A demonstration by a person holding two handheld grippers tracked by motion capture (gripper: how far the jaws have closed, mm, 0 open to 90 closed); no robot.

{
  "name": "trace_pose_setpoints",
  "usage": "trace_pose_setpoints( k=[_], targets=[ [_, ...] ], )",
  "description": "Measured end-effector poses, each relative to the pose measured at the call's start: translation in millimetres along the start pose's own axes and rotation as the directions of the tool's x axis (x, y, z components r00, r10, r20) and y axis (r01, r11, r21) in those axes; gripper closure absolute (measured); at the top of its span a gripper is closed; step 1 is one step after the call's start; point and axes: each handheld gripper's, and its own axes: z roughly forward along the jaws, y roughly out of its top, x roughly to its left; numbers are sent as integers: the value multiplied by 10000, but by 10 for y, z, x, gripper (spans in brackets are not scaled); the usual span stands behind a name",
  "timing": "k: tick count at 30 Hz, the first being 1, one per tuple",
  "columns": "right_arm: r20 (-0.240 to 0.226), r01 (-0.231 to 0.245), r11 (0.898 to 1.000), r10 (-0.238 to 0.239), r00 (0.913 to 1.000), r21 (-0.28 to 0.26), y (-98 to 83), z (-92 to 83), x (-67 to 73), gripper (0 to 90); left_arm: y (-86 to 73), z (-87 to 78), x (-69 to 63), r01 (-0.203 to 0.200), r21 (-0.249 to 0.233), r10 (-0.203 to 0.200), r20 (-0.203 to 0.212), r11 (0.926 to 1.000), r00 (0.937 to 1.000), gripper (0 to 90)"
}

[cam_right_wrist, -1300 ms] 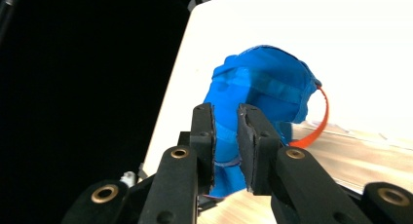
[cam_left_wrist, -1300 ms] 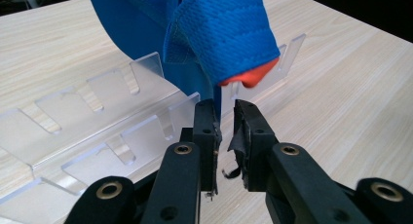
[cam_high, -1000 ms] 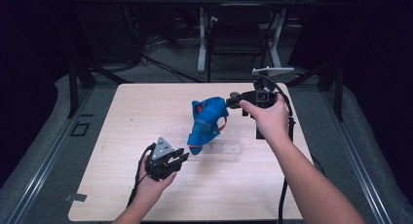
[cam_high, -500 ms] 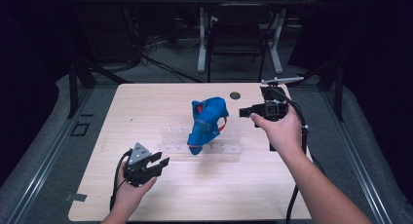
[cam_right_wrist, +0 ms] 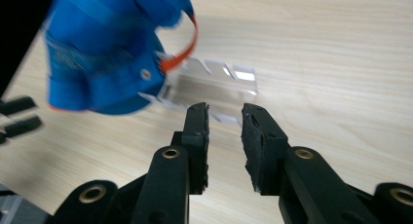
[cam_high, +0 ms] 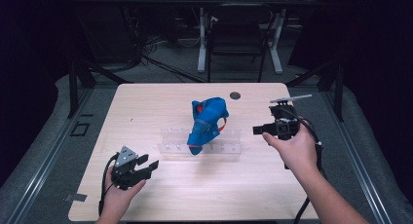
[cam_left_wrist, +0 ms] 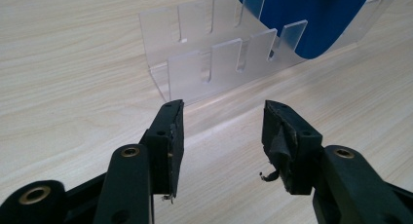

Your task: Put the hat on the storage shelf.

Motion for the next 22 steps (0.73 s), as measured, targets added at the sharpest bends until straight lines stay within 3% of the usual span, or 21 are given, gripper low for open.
trace_pose_setpoints(
  k=[7,16,22],
  targets=[
    [833,688,9976,-686,9942,0,-295,100,-37,692,-79,18,53,259,-110,-261,-153,9996,9995,478],
    [1253,851,9964,-851,9885,55,-618,294,-111,681,-123,15,77,309,-4,-309,-199,9995,9993,475],
    [1449,1164,9918,-1077,9836,-530,-815,370,-158,645,-97,64,-18,83,-11,-83,-6,10000,10000,475]
  ],
)
